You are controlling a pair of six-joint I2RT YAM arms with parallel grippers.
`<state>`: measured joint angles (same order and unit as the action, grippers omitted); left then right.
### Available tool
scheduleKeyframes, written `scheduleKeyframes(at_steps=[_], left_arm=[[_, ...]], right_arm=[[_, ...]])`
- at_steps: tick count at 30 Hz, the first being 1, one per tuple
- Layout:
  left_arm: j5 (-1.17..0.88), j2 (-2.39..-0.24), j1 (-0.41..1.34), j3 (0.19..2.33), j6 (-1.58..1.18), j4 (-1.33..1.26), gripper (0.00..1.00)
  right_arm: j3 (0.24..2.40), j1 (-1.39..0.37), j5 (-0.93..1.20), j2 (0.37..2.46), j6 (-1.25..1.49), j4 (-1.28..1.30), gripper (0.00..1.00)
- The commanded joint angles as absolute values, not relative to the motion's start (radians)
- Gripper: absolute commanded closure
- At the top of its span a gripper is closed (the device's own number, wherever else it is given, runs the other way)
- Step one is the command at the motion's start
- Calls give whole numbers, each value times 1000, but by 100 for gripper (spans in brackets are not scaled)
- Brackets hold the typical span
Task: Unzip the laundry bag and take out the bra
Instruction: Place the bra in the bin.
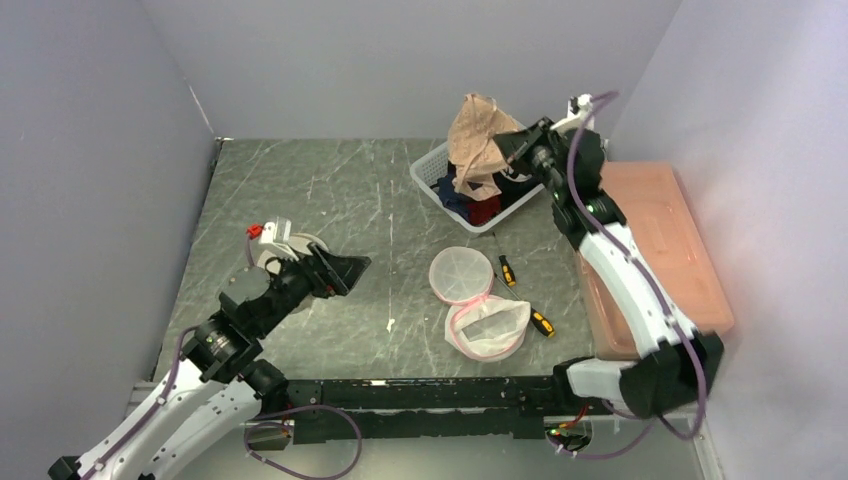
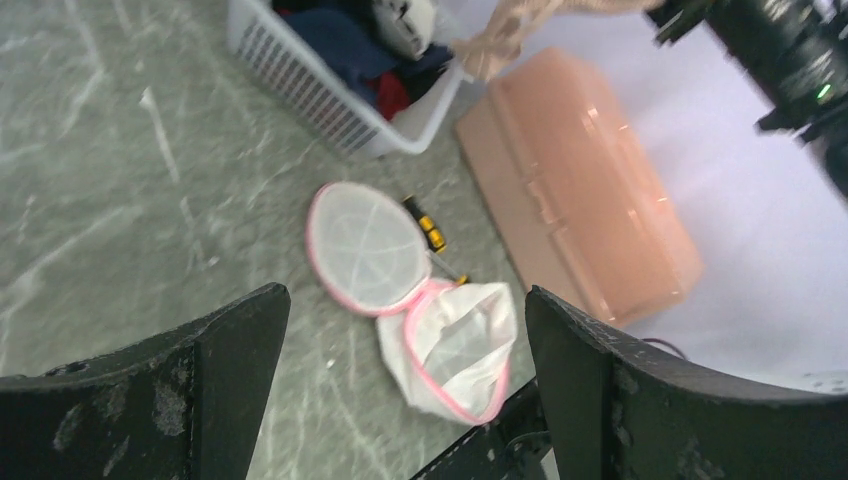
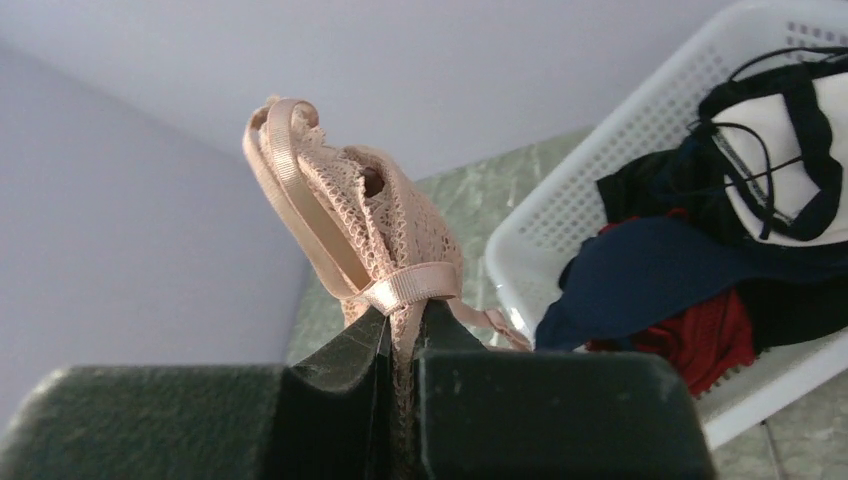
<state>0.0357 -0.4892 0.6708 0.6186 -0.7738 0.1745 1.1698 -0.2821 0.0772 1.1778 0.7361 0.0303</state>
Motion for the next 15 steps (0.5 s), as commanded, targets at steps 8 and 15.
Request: scheduleKeyframes(at_steps=[8, 15], left_arm=[[69, -484, 672, 552, -806, 296, 7], [19, -565, 672, 529, -820, 235, 7]], right_arm=[[1393, -214, 134, 1559, 761, 121, 100], [1374, -199, 180, 1694, 763, 112, 100]])
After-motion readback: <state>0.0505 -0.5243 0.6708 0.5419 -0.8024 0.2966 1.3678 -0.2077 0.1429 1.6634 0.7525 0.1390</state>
